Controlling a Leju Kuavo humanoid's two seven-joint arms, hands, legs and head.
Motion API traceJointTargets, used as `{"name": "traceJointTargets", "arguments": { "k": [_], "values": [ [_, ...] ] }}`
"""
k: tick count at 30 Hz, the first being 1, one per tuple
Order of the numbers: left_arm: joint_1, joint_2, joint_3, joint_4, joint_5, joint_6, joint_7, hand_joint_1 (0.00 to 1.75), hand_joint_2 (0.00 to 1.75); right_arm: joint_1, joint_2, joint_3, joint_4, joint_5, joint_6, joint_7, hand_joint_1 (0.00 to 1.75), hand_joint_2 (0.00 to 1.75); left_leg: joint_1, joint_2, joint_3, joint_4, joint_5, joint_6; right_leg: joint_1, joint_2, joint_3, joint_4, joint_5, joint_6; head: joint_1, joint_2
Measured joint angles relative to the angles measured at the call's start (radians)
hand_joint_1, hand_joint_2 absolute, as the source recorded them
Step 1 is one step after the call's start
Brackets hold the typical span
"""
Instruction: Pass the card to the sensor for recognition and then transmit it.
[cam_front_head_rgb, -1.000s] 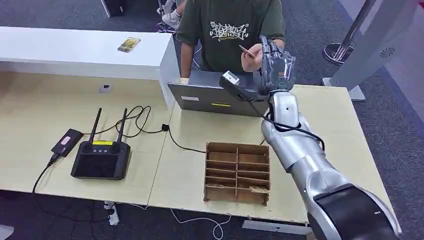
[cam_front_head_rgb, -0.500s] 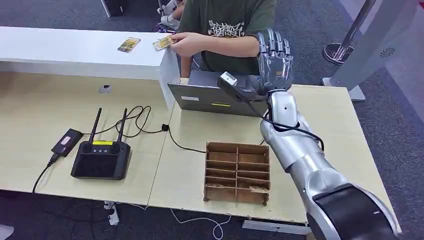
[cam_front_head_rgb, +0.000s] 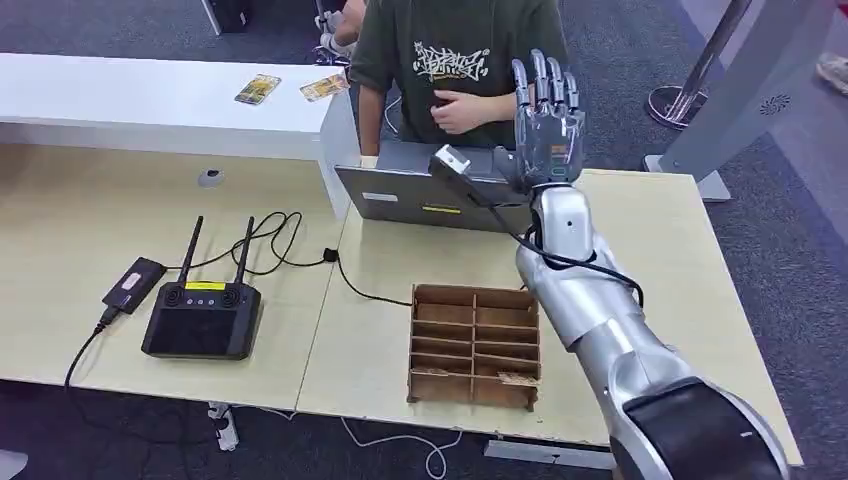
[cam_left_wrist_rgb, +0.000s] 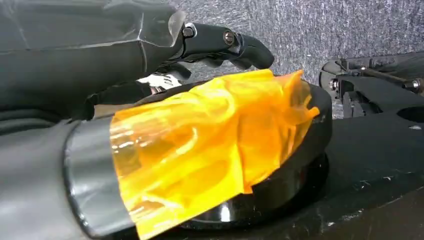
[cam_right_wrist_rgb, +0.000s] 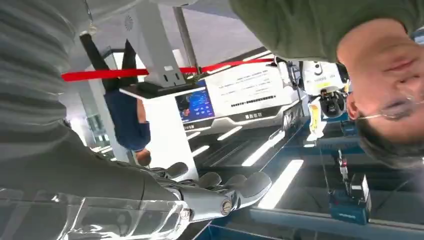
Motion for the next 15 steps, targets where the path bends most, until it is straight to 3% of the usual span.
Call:
{"name": "traceJointTargets", "arguments": {
  "k": [12, 15],
  "values": [
    [0.001, 0.0, 0.0, 0.0, 0.018, 0.006, -0.002, 0.0, 0.0, 0.054, -0.028, 0.0, -0.149, -0.005, 0.001, -0.023, 0.0, 1.75, 0.0, 0.0, 0.0, 0.0, 0.0, 0.0, 0.0, 0.0, 0.0, 0.0, 0.0, 0.0, 0.0, 0.0],
    [0.002, 0.0, 0.0, 0.0, 0.022, 0.006, -0.006, 0.0, 0.0, 0.089, -0.03, -0.008, -0.207, -0.147, 0.011, -0.093, 0.0, 1.75, 0.0, 0.0, 0.0, 0.0, 0.0, 0.0, 0.0, 0.0, 0.0, 0.0, 0.0, 0.0, 0.0, 0.0]
  ]
}}
